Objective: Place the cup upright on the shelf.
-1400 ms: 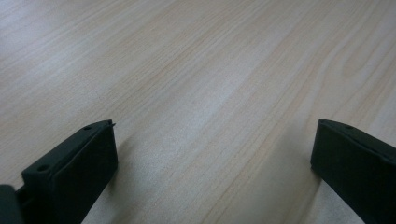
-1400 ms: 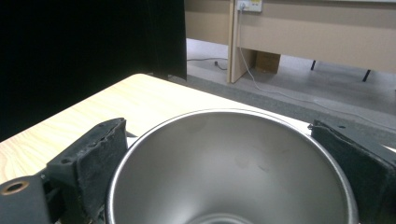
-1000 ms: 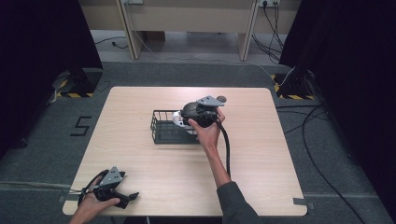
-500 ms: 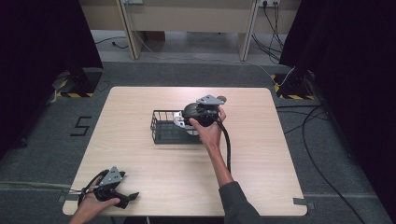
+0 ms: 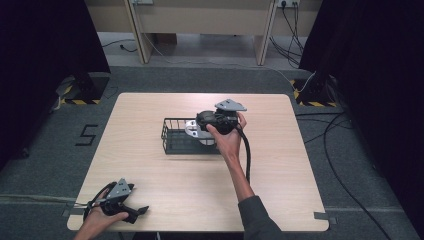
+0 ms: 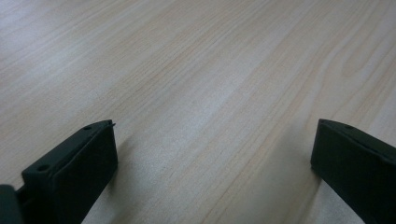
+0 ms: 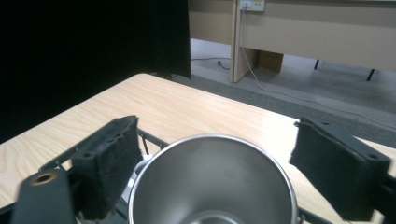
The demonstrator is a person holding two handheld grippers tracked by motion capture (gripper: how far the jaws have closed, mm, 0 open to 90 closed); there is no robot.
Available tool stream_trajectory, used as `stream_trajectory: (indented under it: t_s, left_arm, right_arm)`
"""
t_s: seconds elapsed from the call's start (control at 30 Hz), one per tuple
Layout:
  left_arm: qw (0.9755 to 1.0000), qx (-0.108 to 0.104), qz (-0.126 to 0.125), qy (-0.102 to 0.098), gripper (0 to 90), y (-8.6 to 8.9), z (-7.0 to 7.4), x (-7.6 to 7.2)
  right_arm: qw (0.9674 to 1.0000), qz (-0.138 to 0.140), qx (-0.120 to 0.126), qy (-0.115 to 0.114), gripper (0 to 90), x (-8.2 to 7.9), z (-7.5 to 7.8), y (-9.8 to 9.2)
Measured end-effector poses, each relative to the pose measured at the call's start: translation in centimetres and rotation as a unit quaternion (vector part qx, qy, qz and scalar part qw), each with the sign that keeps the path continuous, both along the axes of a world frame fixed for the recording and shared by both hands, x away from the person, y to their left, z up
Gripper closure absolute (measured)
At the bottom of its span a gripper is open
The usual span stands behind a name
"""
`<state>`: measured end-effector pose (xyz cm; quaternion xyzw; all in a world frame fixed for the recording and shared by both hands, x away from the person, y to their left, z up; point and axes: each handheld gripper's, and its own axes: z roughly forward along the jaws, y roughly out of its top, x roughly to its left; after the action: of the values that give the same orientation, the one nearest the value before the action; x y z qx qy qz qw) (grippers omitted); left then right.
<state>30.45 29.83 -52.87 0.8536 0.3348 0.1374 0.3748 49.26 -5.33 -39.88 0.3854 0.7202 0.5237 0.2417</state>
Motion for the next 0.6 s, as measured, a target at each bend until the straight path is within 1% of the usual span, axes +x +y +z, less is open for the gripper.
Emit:
stream_trajectory:
  t_s: [0.17,0.4,0.6]
  left_arm:
    - [1.0,-0.001,0.0,0.0,0.0,0.0,0.0,0.0]
    - [1.0,0.0,0.0,0.0,0.0,0.0,0.0,0.0]
    - [1.0,0.0,0.0,-0.001,0.0,0.0,0.0,0.0]
  right_arm:
    - [1.0,0.001,0.002,0.003,14.9,-0.6,-0.2,-0.7]
    - [0.9999,0.01,0.007,0.007,15.0,-1.7,-0.2,-1.7]
    - [0.9998,0.014,0.01,0.002,15.1,-2.7,-0.3,-2.6]
